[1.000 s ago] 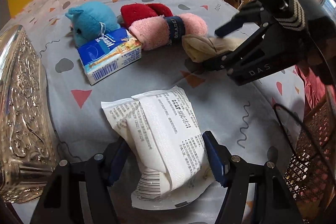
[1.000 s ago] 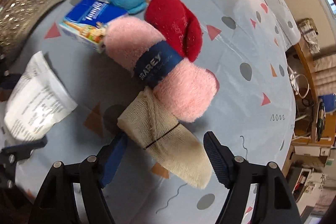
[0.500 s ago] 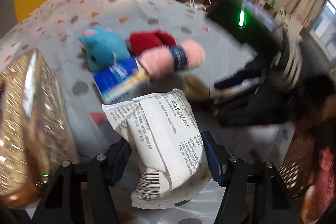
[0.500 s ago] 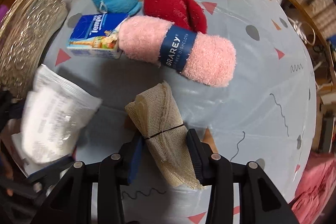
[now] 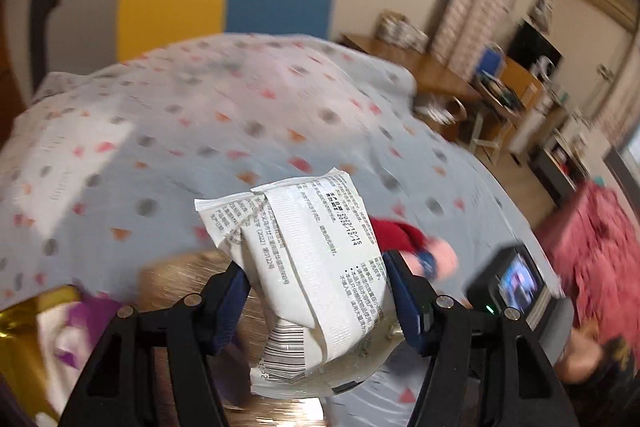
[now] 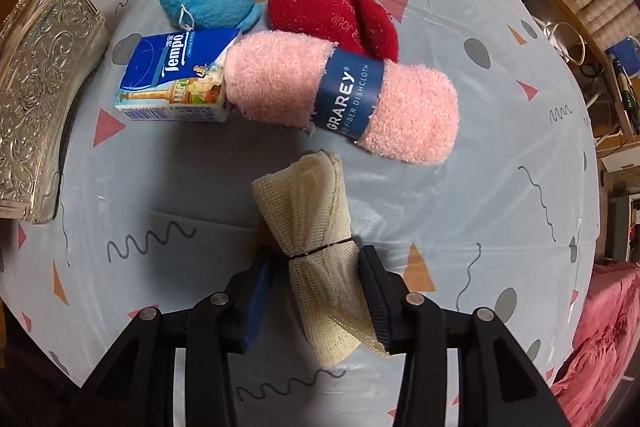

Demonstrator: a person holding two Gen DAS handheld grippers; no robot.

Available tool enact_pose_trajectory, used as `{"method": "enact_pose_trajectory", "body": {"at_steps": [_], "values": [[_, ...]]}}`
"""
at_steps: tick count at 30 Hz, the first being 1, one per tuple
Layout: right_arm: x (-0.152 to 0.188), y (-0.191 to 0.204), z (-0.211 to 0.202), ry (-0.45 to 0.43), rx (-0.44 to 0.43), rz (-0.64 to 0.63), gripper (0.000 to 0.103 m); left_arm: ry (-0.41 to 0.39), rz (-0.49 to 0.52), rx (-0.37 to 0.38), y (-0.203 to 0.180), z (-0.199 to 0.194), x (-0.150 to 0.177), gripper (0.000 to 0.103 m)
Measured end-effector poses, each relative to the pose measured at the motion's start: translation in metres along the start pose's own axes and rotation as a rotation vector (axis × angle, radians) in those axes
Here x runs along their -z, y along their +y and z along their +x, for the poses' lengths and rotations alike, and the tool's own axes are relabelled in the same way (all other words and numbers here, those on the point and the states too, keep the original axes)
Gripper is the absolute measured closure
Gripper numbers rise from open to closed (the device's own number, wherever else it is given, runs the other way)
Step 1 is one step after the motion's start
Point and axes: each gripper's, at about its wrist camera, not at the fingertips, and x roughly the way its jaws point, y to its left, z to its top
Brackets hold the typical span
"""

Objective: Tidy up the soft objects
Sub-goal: 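Carry the packet into the gold tray and release with left tool while right tool holds mesh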

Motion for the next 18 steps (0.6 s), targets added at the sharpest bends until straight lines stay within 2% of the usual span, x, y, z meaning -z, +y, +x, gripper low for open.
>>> {"method": "enact_pose_trajectory", "body": {"at_steps": [3,7,12,18], "values": [[0.001,0.005,0.002,-0.004,-0.007,0.011,0.058,-0.039,-0.062,-0.036,0.037,-0.014,-0.006,0.037],[-0.003,0.012,0.006,-0.009,-0.028,0.036,0.06,-0.088,-0.156,-0.095,0.088,-0.037,0.002,0.037],[-0.008,0.013,0.007,-0.008,-0.051,0.075,0.061,-0.121,-0.236,-0.14,0.139,-0.074,0.04,0.037],[-0.009,0.008,0.001,-0.005,-0.046,0.117,0.061,-0.128,-0.302,-0.161,0.172,-0.101,0.091,0.037]]}}
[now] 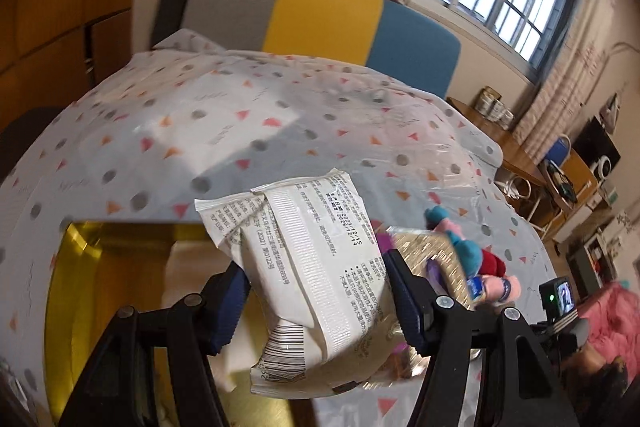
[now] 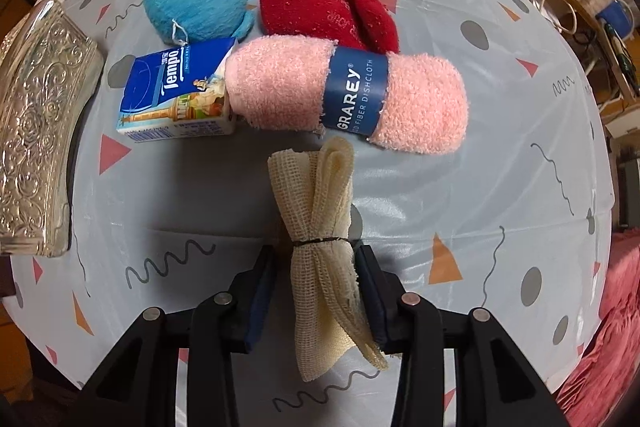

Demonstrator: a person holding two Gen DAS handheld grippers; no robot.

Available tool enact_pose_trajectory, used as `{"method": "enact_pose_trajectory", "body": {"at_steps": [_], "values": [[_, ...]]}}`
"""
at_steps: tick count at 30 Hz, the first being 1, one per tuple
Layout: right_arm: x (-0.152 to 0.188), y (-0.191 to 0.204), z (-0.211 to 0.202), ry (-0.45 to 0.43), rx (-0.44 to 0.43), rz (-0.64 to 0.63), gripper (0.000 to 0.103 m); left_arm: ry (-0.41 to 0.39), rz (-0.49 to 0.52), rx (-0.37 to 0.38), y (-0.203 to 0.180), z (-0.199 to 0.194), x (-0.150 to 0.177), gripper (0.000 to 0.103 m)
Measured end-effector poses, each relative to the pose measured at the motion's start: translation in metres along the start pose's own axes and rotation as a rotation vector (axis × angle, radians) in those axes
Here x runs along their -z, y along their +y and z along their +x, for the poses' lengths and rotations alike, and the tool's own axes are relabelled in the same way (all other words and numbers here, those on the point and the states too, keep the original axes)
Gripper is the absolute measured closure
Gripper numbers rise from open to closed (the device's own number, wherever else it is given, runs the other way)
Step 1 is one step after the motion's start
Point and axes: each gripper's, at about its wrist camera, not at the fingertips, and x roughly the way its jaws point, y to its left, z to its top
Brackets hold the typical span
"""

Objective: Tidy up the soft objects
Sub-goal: 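Carry the packet into the gold tray and release with left tool while right tool holds mesh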

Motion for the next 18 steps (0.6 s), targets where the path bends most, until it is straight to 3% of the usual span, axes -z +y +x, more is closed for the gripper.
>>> {"method": "enact_pose_trajectory", "body": {"at_steps": [12,18], "values": [[0.007,0.032,0.0,-0.02,0.08,0.034,0.072,-0.006,-0.188,-0.093,0.109,-0.054,0.077,0.037],[0.013,0.052,-0.003,-0.047,0.13,0.061,0.078,-0.031,-0.283,-0.166,0.168,-0.075,0.095,0.037]]}}
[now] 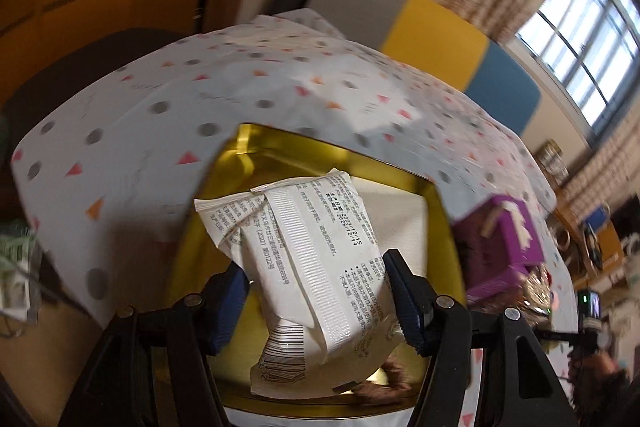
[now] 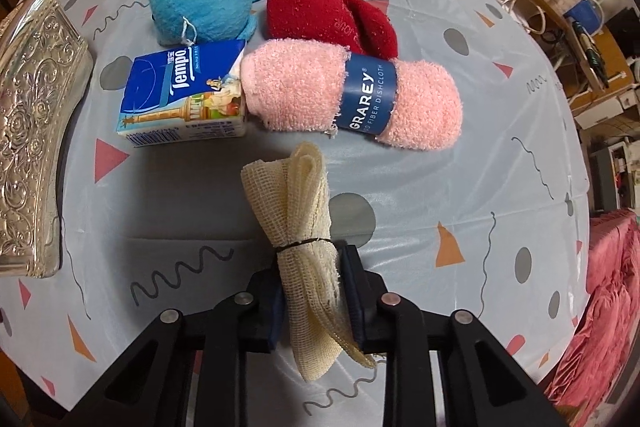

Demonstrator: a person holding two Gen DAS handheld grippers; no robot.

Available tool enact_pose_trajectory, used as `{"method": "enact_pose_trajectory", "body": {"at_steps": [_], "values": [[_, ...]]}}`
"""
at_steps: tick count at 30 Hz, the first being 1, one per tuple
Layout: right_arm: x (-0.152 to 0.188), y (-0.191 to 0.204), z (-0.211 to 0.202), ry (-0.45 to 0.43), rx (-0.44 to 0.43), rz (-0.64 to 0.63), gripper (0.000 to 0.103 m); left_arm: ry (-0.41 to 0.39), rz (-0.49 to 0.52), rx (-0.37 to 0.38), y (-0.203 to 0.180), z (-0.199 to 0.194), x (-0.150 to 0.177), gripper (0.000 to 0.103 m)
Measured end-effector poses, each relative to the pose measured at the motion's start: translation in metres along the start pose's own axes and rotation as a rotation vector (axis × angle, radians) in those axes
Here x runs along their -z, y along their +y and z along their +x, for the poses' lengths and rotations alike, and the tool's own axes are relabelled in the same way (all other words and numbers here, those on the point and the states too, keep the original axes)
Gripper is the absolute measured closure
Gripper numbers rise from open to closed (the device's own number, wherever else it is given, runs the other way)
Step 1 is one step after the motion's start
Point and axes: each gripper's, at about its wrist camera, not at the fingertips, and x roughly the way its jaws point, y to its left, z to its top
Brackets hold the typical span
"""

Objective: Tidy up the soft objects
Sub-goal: 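Carry the packet into the gold tray and release with left tool while right tool holds mesh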

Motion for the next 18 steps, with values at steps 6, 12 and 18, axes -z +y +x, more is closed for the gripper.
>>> {"method": "enact_pose_trajectory", "body": {"at_steps": [6,12,18], "values": [[0.012,0.009,-0.01,-0.037,0.019,0.06,0.08,0.016,-0.051,-0.028,0.031,0.015,-0.02,0.037],[0.025,0.005,-0.012,-0.085,-0.025,0.148,0.08,0.086,-0.012,-0.04,0.018,0.062,-0.041,0.036],[0.033,0.008,-0.013,-0.103,-0.036,0.156,0.08,0.146,-0.004,-0.049,0.001,0.104,-0.06,0.036]]}}
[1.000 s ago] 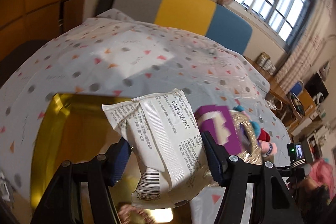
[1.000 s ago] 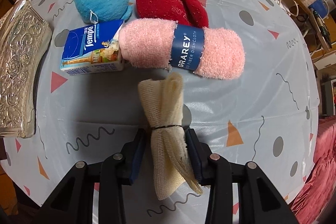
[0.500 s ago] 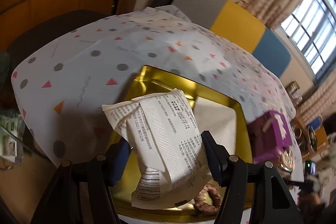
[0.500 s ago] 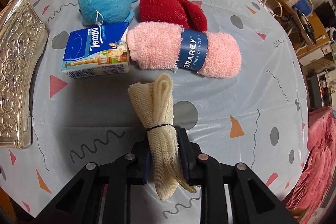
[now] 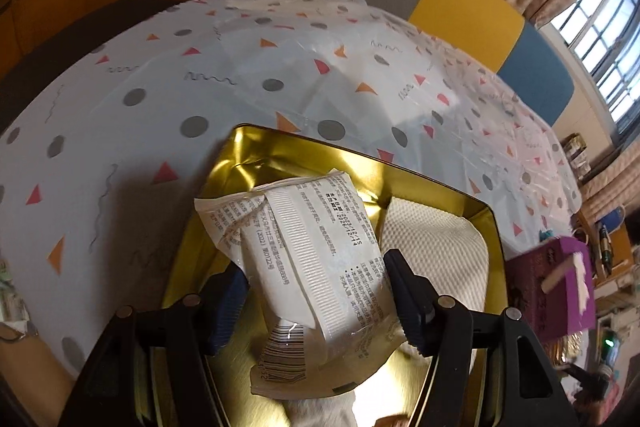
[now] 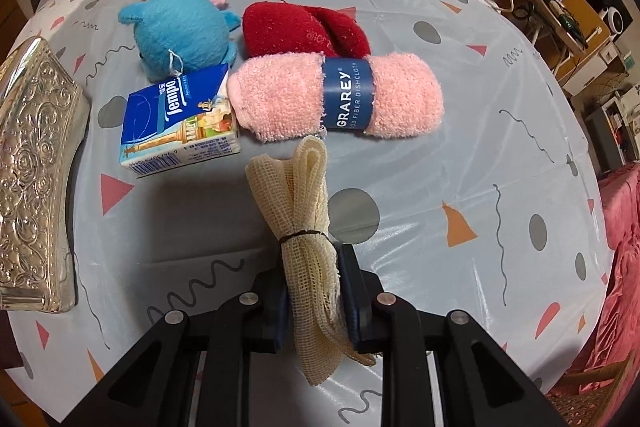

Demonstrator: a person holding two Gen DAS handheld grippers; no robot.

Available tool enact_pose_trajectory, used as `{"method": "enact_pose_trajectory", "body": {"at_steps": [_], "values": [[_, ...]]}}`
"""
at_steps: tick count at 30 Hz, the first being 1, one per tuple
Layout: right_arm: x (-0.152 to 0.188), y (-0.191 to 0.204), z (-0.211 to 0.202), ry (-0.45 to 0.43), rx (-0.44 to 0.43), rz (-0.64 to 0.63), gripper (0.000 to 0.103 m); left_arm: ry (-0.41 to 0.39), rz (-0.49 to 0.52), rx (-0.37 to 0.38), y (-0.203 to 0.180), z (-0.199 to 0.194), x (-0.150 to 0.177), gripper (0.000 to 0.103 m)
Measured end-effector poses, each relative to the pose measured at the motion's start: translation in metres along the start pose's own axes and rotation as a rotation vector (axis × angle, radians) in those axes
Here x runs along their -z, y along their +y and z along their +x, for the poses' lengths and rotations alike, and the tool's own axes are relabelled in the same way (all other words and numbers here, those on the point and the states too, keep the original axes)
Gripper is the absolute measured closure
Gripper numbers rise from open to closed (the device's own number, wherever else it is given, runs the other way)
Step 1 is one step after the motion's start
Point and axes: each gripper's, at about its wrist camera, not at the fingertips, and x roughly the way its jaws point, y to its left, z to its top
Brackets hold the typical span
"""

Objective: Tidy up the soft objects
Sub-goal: 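Carry the packet into the gold tray and release with left tool while right tool holds mesh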

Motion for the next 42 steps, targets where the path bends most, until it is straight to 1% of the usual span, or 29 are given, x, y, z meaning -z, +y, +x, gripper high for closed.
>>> {"method": "enact_pose_trajectory", "body": {"at_steps": [2,4,5,6,8,10,11,13,15,17,19,21,23,26,30,34,37,38,42], "values": [[0.003,0.002,-0.001,-0.012,0.007,-0.012,0.08,0.017,0.018,-0.001,-0.007,0.014,-0.007,0.036],[0.006,0.005,0.0,-0.017,0.01,-0.018,0.08,0.039,0.008,0.012,-0.011,0.027,-0.013,0.03],[0.008,0.008,-0.002,-0.019,0.012,-0.02,0.08,0.045,0.001,0.02,-0.012,0.03,-0.014,0.024],[0.01,0.01,-0.004,-0.02,0.013,-0.023,0.08,0.048,-0.005,0.019,-0.013,0.032,-0.016,0.023],[0.011,0.013,-0.004,-0.021,0.016,-0.027,0.08,0.023,0.006,-0.015,-0.019,0.029,-0.018,0.021],[0.007,0.011,0.004,-0.022,0.016,-0.033,0.08,-0.014,0.015,-0.012,-0.023,0.018,-0.014,0.017],[0.007,0.01,0.003,-0.023,0.015,-0.036,0.08,-0.03,0.023,-0.013,-0.026,0.012,-0.011,0.014],[0.006,0.013,0.004,-0.025,0.017,-0.042,0.08,-0.069,0.051,-0.021,-0.032,-0.002,-0.002,0.014],[0.006,0.016,0.003,-0.027,0.019,-0.045,0.08,-0.101,0.086,-0.027,-0.038,-0.016,0.01,0.006],[0.003,0.013,0.003,-0.03,0.016,-0.048,0.08,-0.135,0.12,-0.034,-0.046,-0.029,0.026,0.006],[0.002,0.013,0.002,-0.031,0.009,-0.043,0.08,-0.165,0.154,-0.057,-0.054,-0.04,0.044,0.004],[0.001,0.011,0.002,-0.031,0.001,-0.036,0.08,-0.184,0.177,-0.058,-0.059,-0.049,0.057,0.0],[0.0,0.007,-0.001,-0.031,-0.004,-0.032,0.08,-0.195,0.203,-0.075,-0.065,-0.056,0.075,0.0],[-0.002,0.005,-0.001,-0.03,-0.002,-0.03,0.08,-0.207,0.229,-0.103,-0.073,-0.062,0.094,0.0],[-0.005,0.001,0.002,-0.026,-0.008,-0.022,0.08,-0.258,0.25,-0.142,-0.082,-0.072,0.113,0.0],[-0.007,-0.005,0.005,-0.023,-0.027,-0.005,0.079,-0.293,0.25,-0.121,-0.087,-0.08,0.121,0.0],[-0.007,-0.005,0.005,-0.028,-0.017,-0.018,0.08,-0.312,0.256,-0.095,-0.091,-0.085,0.124,0.0],[-0.007,-0.006,0.004,-0.029,-0.015,-0.021,0.08,-0.318,0.26,-0.097,-0.093,-0.085,0.125,0.0],[-0.008,-0.008,0.004,-0.032,-0.024,-0.013,0.081,-0.305,0.27,-0.097,-0.096,-0.084,0.128,0.0]]}}
